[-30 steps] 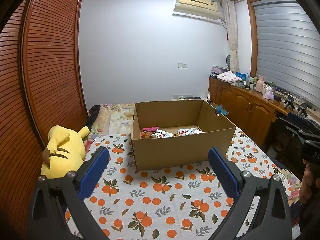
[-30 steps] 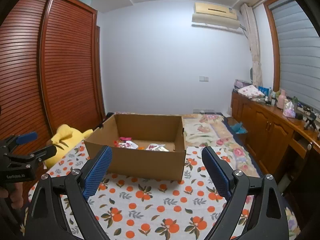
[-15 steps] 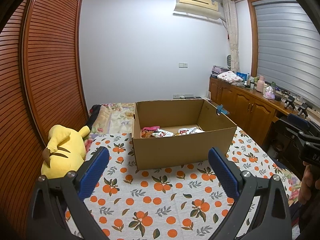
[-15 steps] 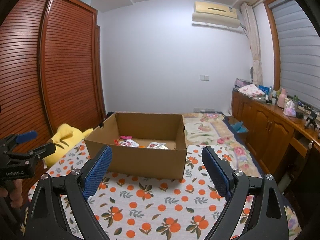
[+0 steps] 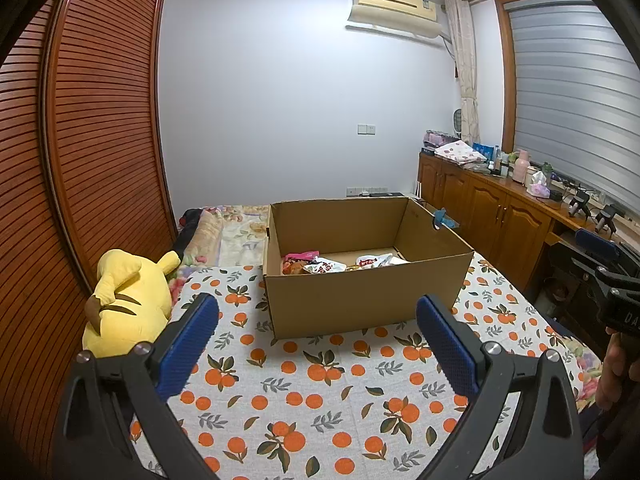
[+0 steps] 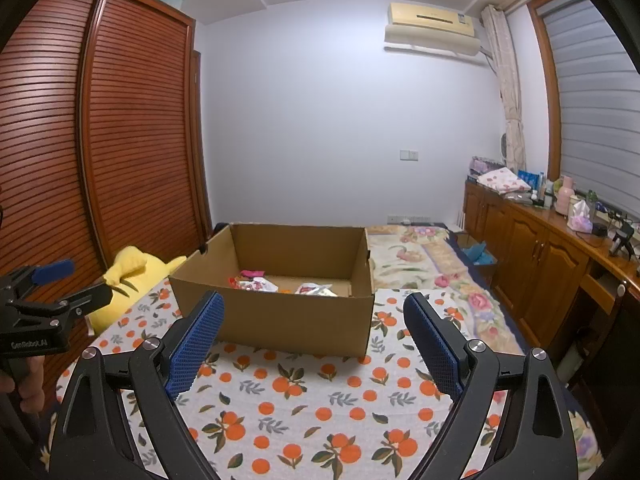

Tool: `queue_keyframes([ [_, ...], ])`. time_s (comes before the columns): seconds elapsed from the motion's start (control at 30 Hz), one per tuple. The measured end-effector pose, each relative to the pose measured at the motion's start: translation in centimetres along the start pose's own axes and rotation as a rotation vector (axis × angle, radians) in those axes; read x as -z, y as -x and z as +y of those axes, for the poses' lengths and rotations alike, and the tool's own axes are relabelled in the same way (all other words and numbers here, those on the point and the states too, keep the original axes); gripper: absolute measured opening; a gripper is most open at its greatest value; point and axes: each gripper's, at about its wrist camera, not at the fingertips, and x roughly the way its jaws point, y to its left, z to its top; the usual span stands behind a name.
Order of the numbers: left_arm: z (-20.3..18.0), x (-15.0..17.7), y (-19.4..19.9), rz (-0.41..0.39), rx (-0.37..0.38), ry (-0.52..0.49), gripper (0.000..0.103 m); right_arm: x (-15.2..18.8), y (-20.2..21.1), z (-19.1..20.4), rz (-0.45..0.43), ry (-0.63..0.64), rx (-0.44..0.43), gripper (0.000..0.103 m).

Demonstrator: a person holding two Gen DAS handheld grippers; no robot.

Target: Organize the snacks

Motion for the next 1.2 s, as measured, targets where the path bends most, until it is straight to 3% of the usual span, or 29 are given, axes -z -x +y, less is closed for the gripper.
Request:
queue_keyframes([
  [1.2,0.2,0.24,-0.09,0.002,-0.003,0.002,0.1,0.41,-0.06,-0.01,0.004,-0.004,-0.002,0.093],
])
